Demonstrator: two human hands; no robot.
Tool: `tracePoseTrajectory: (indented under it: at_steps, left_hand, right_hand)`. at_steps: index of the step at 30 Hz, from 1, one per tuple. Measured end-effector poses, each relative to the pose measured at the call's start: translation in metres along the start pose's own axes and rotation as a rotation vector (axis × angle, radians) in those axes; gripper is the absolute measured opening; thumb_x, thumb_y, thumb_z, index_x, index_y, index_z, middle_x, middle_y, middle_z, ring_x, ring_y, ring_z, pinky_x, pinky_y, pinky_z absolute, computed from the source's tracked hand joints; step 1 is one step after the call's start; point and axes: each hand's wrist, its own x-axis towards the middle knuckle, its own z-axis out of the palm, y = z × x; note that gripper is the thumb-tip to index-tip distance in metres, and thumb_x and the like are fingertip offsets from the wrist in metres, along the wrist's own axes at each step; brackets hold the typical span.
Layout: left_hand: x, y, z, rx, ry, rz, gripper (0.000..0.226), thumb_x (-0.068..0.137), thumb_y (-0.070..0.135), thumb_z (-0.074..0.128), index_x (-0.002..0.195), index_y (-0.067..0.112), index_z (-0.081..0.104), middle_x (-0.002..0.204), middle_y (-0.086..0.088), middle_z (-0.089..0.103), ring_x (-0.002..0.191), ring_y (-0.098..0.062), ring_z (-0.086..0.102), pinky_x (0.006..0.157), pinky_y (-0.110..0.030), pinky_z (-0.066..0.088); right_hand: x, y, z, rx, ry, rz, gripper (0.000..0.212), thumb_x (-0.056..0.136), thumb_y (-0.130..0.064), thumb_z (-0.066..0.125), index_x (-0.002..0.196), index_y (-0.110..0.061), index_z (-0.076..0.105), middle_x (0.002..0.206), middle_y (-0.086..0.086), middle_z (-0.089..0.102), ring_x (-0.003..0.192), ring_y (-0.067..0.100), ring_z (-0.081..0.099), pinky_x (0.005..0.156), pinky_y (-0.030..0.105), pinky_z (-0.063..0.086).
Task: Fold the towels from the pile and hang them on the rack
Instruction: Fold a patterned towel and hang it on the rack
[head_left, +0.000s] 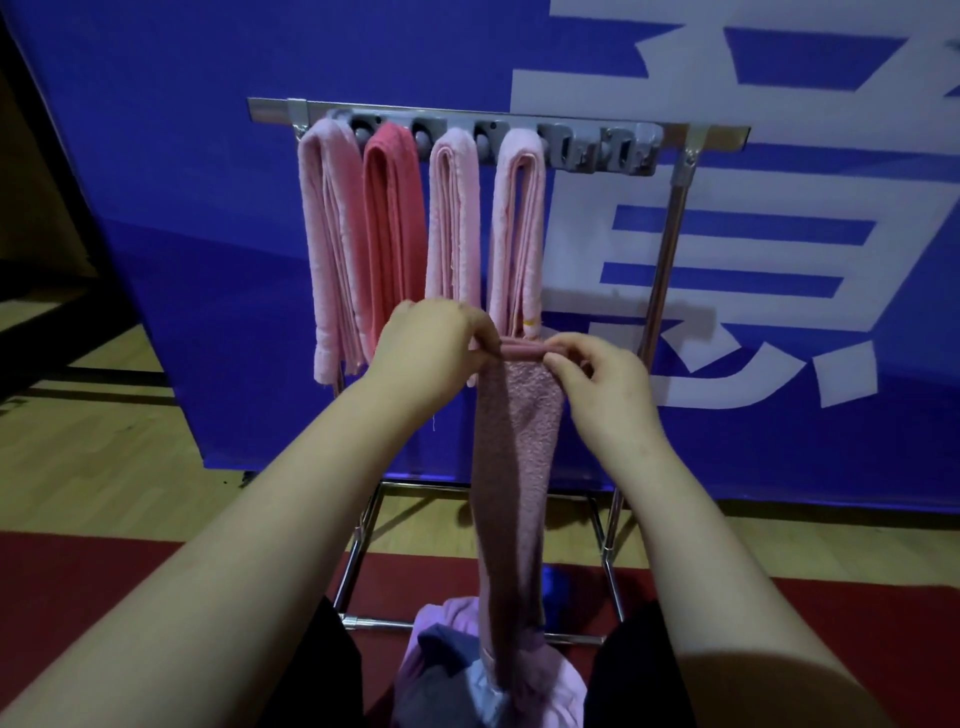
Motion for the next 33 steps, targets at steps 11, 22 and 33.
tracePoseTrajectory:
  at_steps: [11, 22, 33]
  left_hand:
    - [-0.019, -0.01, 0.009, -0.68, -0.017, -0.155, 0.015, 0.081, 0.008, 0.073, 0.09, 0.018, 0.065, 0.085, -0.009, 0.067, 0.077, -0.016, 0.063, 0.071, -0.038, 0.056]
    - [-0.064, -0.013, 0.068, -1.497, -0.25, -0.4, 0.027, 0.084, 0.011, 0.07, 0.111, 0.007, 0.065, 0.107, -0.011, 0.073, 0.096, -0.023, 0.07, 0.084, -0.035, 0.057]
    - [-0.114, 0.012, 0.124, -1.514, -0.484, -0.59, 0.04, 0.068, 0.008, 0.085, 0.105, 0.009, 0.069, 0.108, -0.011, 0.073, 0.1, -0.026, 0.069, 0.094, -0.04, 0.053]
  right_hand:
    - [0.0, 0.001, 0.012, 0.214, -0.118, 0.1, 0.013, 0.099, -0.021, 0.051, 0.108, -0.024, 0.06, 0.108, -0.007, 0.066, 0.097, 0.002, 0.063, 0.079, 0.02, 0.051]
    - [0.018, -0.032, 0.004, 0.63, -0.13, 0.167, 0.014, 0.1, -0.015, 0.048, 0.109, -0.014, 0.059, 0.103, 0.004, 0.07, 0.099, 0.02, 0.068, 0.094, 0.042, 0.054]
    - [0.032, -0.049, 0.014, 0.825, -0.061, 0.171, 0.013, 0.102, -0.009, 0.045, 0.099, -0.012, 0.057, 0.089, 0.005, 0.068, 0.079, 0.014, 0.067, 0.076, 0.031, 0.056]
